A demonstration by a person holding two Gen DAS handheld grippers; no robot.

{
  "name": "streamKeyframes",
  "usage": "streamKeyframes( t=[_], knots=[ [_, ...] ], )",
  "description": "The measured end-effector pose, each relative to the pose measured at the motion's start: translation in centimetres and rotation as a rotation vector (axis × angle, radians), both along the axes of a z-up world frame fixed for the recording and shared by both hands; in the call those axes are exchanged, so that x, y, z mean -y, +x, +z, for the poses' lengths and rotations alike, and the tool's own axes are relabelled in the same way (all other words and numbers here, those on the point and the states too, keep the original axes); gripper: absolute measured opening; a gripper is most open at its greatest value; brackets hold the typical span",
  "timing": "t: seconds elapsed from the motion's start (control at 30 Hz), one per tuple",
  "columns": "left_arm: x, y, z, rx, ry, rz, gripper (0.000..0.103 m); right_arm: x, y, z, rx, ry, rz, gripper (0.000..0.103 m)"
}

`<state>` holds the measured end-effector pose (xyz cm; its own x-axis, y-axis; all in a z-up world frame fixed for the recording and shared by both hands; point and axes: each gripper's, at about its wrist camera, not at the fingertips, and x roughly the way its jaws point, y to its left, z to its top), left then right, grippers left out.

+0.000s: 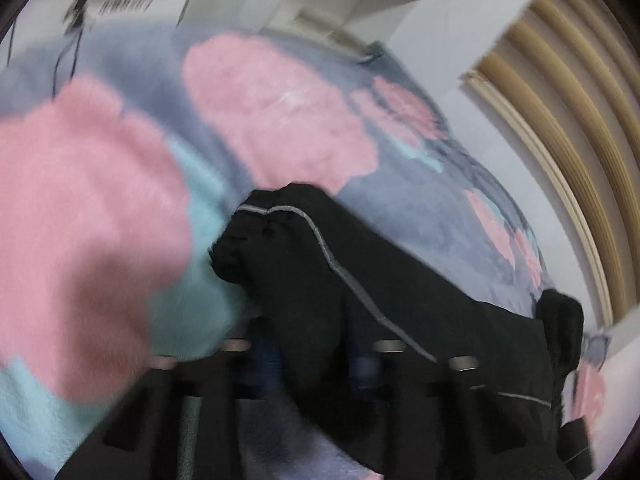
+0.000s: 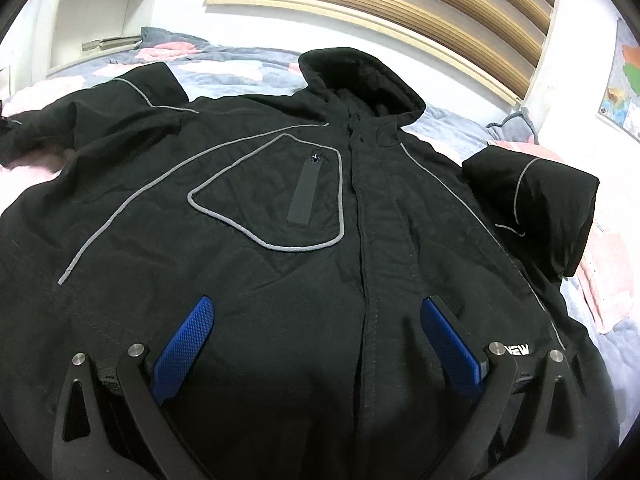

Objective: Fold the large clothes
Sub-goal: 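Grasp the black jacket's sleeve cuff with the left gripper and lift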

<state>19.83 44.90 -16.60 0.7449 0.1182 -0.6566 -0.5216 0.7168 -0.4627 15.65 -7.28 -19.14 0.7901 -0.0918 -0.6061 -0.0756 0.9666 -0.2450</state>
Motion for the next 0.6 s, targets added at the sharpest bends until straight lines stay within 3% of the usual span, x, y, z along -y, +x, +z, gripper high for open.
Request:
streamKeyframes(
  t=[0.07, 0.13, 0.17, 0.27, 0.33, 0.47, 0.53, 0.6],
  knots=[
    [0.3, -1.0, 2.0, 0.05, 0.074, 0.016, 0.02, 0.0, 0.0, 0.0, -0.001, -0.003, -0.001, 0.103],
    [-0.2, -2.1, 3.5, 0.046, 0.134, 0.082, 0.019, 0.0, 0.1, 0.0, -0.004, -0.005, 0.0, 0.103],
    [-0.7, -2.4, 3.7, 0.026, 0.14, 0.113, 0.019, 0.0, 0.1, 0.0, -0.005, -0.005, 0.002, 0.103],
    [-1.6, -0.6, 2.1, -0.136, 0.144, 0.121, 0.018, 0.0, 0.1, 0.0, -0.005, -0.007, 0.002, 0.103],
    [-0.5, 0.3, 1.6, -0.197, 0.212, 0.096, 0.017, 0.0, 0.1, 0.0, -0.007, -0.004, 0.002, 0.103],
    [3.3, -1.3, 5.6, -0.01, 0.291, -0.008, 0.017, 0.0, 0.0, 0.0, -0.007, 0.001, 0.003, 0.103],
    [7.0, -2.3, 9.1, 0.089, 0.366, -0.095, 0.017, 0.0, 0.1, 0.0, -0.008, 0.003, 0.004, 0.103],
    [10.3, -3.1, 11.7, 0.185, 0.388, -0.189, 0.017, 0.1, 0.0, 0.0, -0.009, 0.007, 0.004, 0.103]
  ],
)
